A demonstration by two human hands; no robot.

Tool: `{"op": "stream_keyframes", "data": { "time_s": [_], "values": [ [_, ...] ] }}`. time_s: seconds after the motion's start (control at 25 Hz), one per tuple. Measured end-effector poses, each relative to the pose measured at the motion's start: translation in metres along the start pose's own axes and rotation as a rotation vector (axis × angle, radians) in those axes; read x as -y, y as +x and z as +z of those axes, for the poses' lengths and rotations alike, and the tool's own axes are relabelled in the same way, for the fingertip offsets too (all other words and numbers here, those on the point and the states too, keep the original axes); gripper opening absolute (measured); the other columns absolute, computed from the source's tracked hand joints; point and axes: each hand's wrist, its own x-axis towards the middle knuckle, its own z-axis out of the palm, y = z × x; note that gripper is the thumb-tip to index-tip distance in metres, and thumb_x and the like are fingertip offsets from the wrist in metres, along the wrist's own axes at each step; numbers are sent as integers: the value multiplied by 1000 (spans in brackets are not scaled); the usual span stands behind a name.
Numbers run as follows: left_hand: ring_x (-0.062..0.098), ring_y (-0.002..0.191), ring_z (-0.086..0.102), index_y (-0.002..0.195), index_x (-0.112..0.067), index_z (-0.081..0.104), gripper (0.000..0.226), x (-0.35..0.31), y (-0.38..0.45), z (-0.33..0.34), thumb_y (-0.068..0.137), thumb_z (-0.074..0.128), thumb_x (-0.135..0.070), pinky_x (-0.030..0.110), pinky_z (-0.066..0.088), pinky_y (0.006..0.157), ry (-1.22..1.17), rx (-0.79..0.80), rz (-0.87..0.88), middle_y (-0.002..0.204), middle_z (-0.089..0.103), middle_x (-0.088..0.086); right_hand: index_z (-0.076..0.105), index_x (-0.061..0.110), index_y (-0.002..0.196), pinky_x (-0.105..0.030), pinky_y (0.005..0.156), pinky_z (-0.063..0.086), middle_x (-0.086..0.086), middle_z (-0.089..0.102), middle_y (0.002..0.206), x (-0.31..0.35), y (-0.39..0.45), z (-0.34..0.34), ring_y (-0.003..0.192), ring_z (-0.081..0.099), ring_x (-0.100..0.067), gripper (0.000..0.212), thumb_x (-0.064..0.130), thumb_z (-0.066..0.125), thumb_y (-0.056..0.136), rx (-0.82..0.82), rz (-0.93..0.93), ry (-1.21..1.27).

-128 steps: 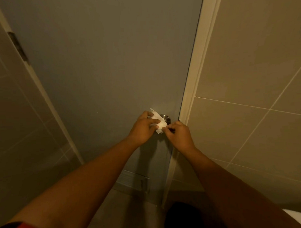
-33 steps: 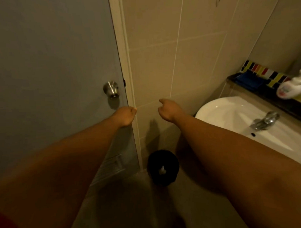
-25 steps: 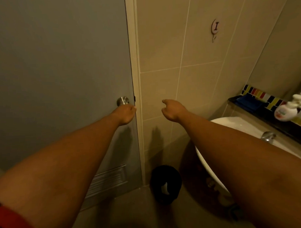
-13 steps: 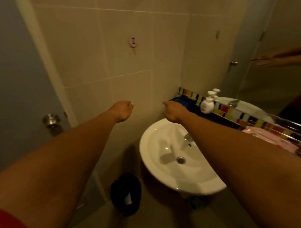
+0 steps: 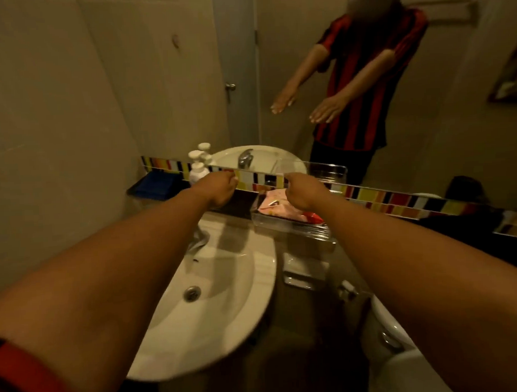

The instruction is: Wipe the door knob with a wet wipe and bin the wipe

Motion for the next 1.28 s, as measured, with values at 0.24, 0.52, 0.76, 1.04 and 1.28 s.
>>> {"op": "stream_keyframes", "data": {
  "time_s": [0.24,0.52,0.76,1.04,1.28],
  "values": [
    [30,115,58,126,-13,57,35,-48,117,70,101,36,-26,40,45,96,-71,127,160,128,61,14,56,20,126,-44,83,58,-8,67,117,-90,69,15,97,65,-26,37,13,57,90,34,192,3],
    [25,111,59,126,-21,55,34,-39,190,149,94,49,-15,44,49,99,1,278,195,125,60,7,59,18,111,-36,84,53,-5,61,109,-122,131,79,94,59,-22,22,18,63,89,269,227,-72],
    [18,99,60,112,-19,63,27,-32,206,179,88,55,-10,35,55,88,103,236,309,116,62,3,57,18,116,-3,53,43,12,49,93,-126,141,95,62,51,10,28,3,40,100,255,107,-53],
    [25,113,57,117,-12,63,29,-28,209,206,90,53,-15,40,46,101,252,242,367,124,62,8,60,16,123,-41,106,37,-9,49,139,-139,135,114,128,43,-29,32,26,56,93,263,41,-238],
    [27,130,48,135,-13,51,42,-28,202,200,93,51,-13,40,39,109,160,260,368,144,49,10,50,16,136,-46,114,30,-11,38,151,-138,132,109,140,32,-31,42,28,51,96,317,-11,-314]
  ]
}}
